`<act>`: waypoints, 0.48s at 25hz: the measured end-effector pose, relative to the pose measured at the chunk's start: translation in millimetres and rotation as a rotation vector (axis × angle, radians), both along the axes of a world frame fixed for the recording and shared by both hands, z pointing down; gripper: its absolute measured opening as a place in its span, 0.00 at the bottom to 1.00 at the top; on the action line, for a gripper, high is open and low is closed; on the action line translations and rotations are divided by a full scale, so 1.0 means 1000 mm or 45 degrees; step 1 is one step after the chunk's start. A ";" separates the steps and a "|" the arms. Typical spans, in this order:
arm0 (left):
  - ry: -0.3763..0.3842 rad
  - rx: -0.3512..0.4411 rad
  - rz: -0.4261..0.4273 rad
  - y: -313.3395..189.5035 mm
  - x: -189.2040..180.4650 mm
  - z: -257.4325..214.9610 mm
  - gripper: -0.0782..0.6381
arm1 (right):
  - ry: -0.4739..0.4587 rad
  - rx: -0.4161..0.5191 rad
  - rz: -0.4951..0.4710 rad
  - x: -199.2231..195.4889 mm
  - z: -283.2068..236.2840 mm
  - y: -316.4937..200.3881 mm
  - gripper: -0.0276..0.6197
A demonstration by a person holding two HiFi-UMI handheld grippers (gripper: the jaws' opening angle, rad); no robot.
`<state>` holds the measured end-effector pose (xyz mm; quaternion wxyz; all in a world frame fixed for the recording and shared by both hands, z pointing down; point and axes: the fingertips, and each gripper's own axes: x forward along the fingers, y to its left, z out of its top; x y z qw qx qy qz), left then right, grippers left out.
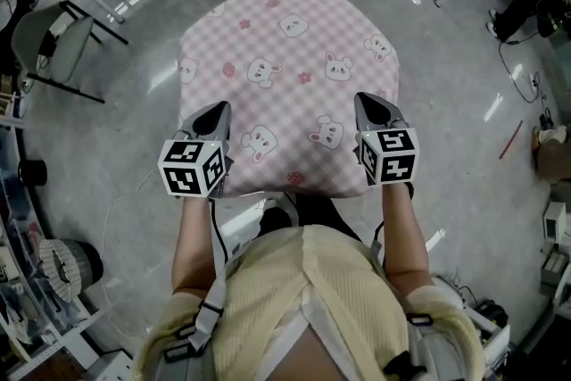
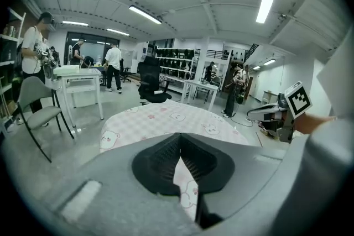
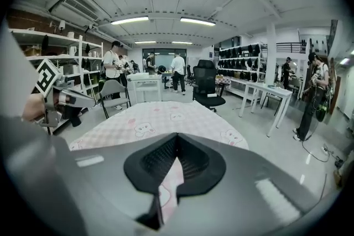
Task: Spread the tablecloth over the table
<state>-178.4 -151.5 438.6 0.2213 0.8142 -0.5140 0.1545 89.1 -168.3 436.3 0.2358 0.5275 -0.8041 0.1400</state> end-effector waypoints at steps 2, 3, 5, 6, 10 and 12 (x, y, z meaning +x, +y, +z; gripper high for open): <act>0.011 -0.013 -0.013 0.004 0.000 0.003 0.12 | -0.008 -0.012 0.004 0.000 0.003 0.001 0.05; 0.016 -0.019 -0.020 0.006 0.000 0.004 0.12 | -0.012 -0.017 0.005 0.000 0.005 0.002 0.05; 0.021 -0.032 -0.034 0.009 -0.001 0.007 0.12 | -0.020 -0.022 0.003 0.000 0.006 0.003 0.05; 0.026 -0.036 -0.039 0.011 -0.001 0.008 0.12 | -0.023 -0.021 0.002 -0.001 0.006 0.003 0.05; 0.044 -0.031 -0.052 0.016 -0.001 0.008 0.12 | -0.038 -0.015 -0.005 -0.003 0.003 0.004 0.05; 0.046 -0.022 -0.051 0.016 0.000 0.007 0.12 | -0.045 -0.014 -0.007 -0.003 0.003 0.005 0.05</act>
